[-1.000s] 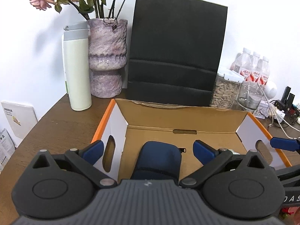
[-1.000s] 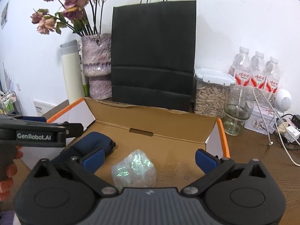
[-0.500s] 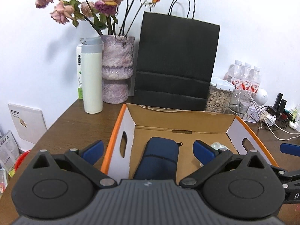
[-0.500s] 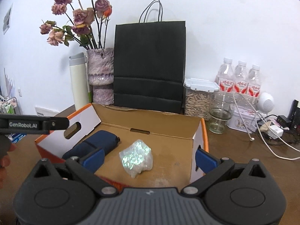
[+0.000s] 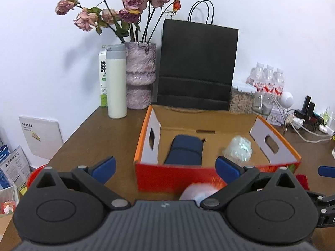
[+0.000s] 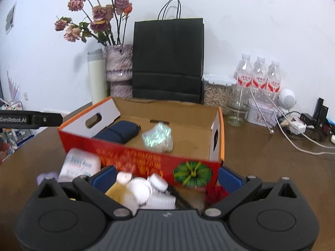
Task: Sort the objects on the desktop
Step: 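Withdraw both tools from the box back toward the desk items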
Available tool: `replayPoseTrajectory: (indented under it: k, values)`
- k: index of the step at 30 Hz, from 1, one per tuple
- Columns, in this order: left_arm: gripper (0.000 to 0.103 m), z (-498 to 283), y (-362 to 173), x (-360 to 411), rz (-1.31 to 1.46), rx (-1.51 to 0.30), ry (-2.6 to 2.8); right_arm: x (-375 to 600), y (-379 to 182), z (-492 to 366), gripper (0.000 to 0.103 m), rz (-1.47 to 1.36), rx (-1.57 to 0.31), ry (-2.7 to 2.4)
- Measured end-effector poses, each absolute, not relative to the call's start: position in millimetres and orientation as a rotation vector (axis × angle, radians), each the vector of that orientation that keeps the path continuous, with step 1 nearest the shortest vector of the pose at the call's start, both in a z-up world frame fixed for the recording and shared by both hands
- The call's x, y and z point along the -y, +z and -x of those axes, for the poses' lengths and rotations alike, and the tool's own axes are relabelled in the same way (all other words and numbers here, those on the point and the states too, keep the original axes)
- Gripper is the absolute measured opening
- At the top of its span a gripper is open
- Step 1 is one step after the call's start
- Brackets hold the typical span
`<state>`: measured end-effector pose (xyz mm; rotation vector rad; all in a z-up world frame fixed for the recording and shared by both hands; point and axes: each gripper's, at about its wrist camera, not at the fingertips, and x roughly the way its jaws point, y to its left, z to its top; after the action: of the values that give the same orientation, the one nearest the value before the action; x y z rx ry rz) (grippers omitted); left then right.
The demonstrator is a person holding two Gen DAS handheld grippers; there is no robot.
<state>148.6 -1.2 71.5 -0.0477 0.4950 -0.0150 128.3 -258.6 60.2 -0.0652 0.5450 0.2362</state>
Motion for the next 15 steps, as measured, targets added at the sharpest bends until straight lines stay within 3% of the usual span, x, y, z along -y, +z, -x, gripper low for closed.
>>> replayPoseTrajectory:
  k: [15]
  values:
    - [0.103, -88, 34, -5, -0.022, -0.557, -0.03, 264, 27, -65, 0.103, 0.076, -0.617, 0.231]
